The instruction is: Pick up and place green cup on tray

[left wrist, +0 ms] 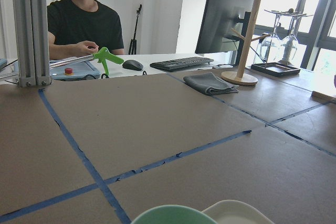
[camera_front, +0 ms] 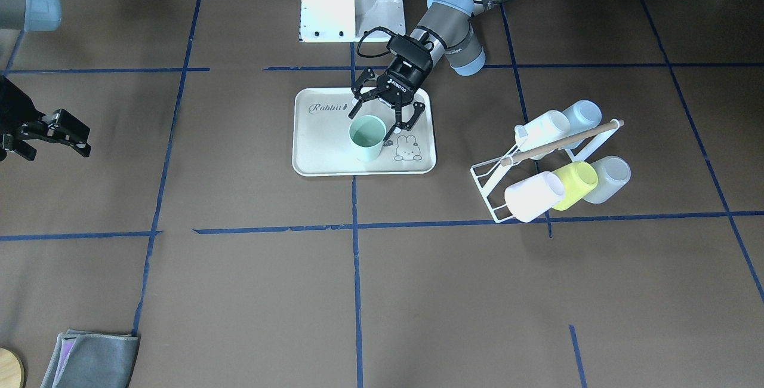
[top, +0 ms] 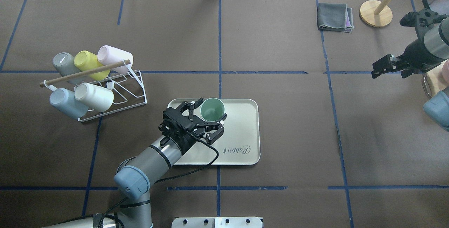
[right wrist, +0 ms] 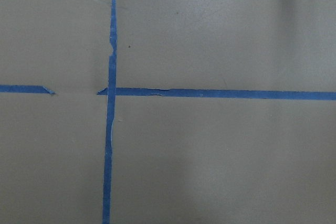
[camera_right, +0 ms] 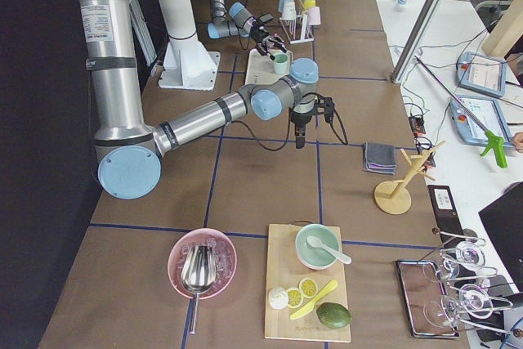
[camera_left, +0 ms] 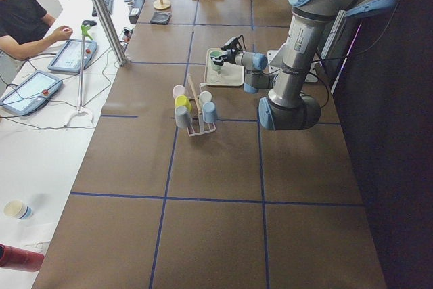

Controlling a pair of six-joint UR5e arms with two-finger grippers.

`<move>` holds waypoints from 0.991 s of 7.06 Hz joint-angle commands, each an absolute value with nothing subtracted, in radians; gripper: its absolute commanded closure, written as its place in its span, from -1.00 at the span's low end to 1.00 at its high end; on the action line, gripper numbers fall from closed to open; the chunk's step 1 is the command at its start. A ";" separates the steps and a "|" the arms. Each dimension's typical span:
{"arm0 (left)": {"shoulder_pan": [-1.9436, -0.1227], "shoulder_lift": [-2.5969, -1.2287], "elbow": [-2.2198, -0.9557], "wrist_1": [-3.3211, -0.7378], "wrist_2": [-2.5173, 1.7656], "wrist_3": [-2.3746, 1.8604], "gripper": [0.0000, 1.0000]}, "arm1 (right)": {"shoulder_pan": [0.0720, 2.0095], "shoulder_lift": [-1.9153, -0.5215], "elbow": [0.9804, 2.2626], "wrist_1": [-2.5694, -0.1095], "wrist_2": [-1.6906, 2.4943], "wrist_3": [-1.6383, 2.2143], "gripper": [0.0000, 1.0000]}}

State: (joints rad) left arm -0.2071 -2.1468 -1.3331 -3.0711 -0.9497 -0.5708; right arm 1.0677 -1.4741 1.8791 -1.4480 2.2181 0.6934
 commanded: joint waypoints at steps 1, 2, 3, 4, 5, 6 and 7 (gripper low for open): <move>-0.209 -2.171 -1.389 -2.987 -0.953 -0.571 -0.98 | 1.068 -1.474 1.879 -1.448 2.218 0.693 -1.00; -0.212 -2.169 -1.457 -2.912 -0.972 -0.568 -0.98 | 1.068 -1.474 1.879 -1.448 2.218 0.693 -1.00; -0.218 -2.168 -1.506 -2.861 -0.985 -0.568 -0.98 | 1.068 -1.474 1.881 -1.448 2.218 0.693 -1.00; -0.225 -2.168 -1.555 -2.802 -0.986 -0.568 -0.98 | 1.068 -1.474 1.882 -1.448 2.218 0.693 -1.00; -0.256 -2.166 -1.637 -2.695 -1.043 -0.568 -0.98 | 1.072 -1.474 1.884 -1.447 2.218 0.693 -1.00; -0.308 -2.164 -1.714 -2.586 -1.099 -0.575 -0.98 | 1.080 -1.474 1.887 -1.448 2.227 0.693 -1.00; -0.355 -2.148 -1.756 -2.532 -1.141 -0.580 -0.98 | 1.088 -1.476 1.888 -1.447 2.239 0.693 -1.00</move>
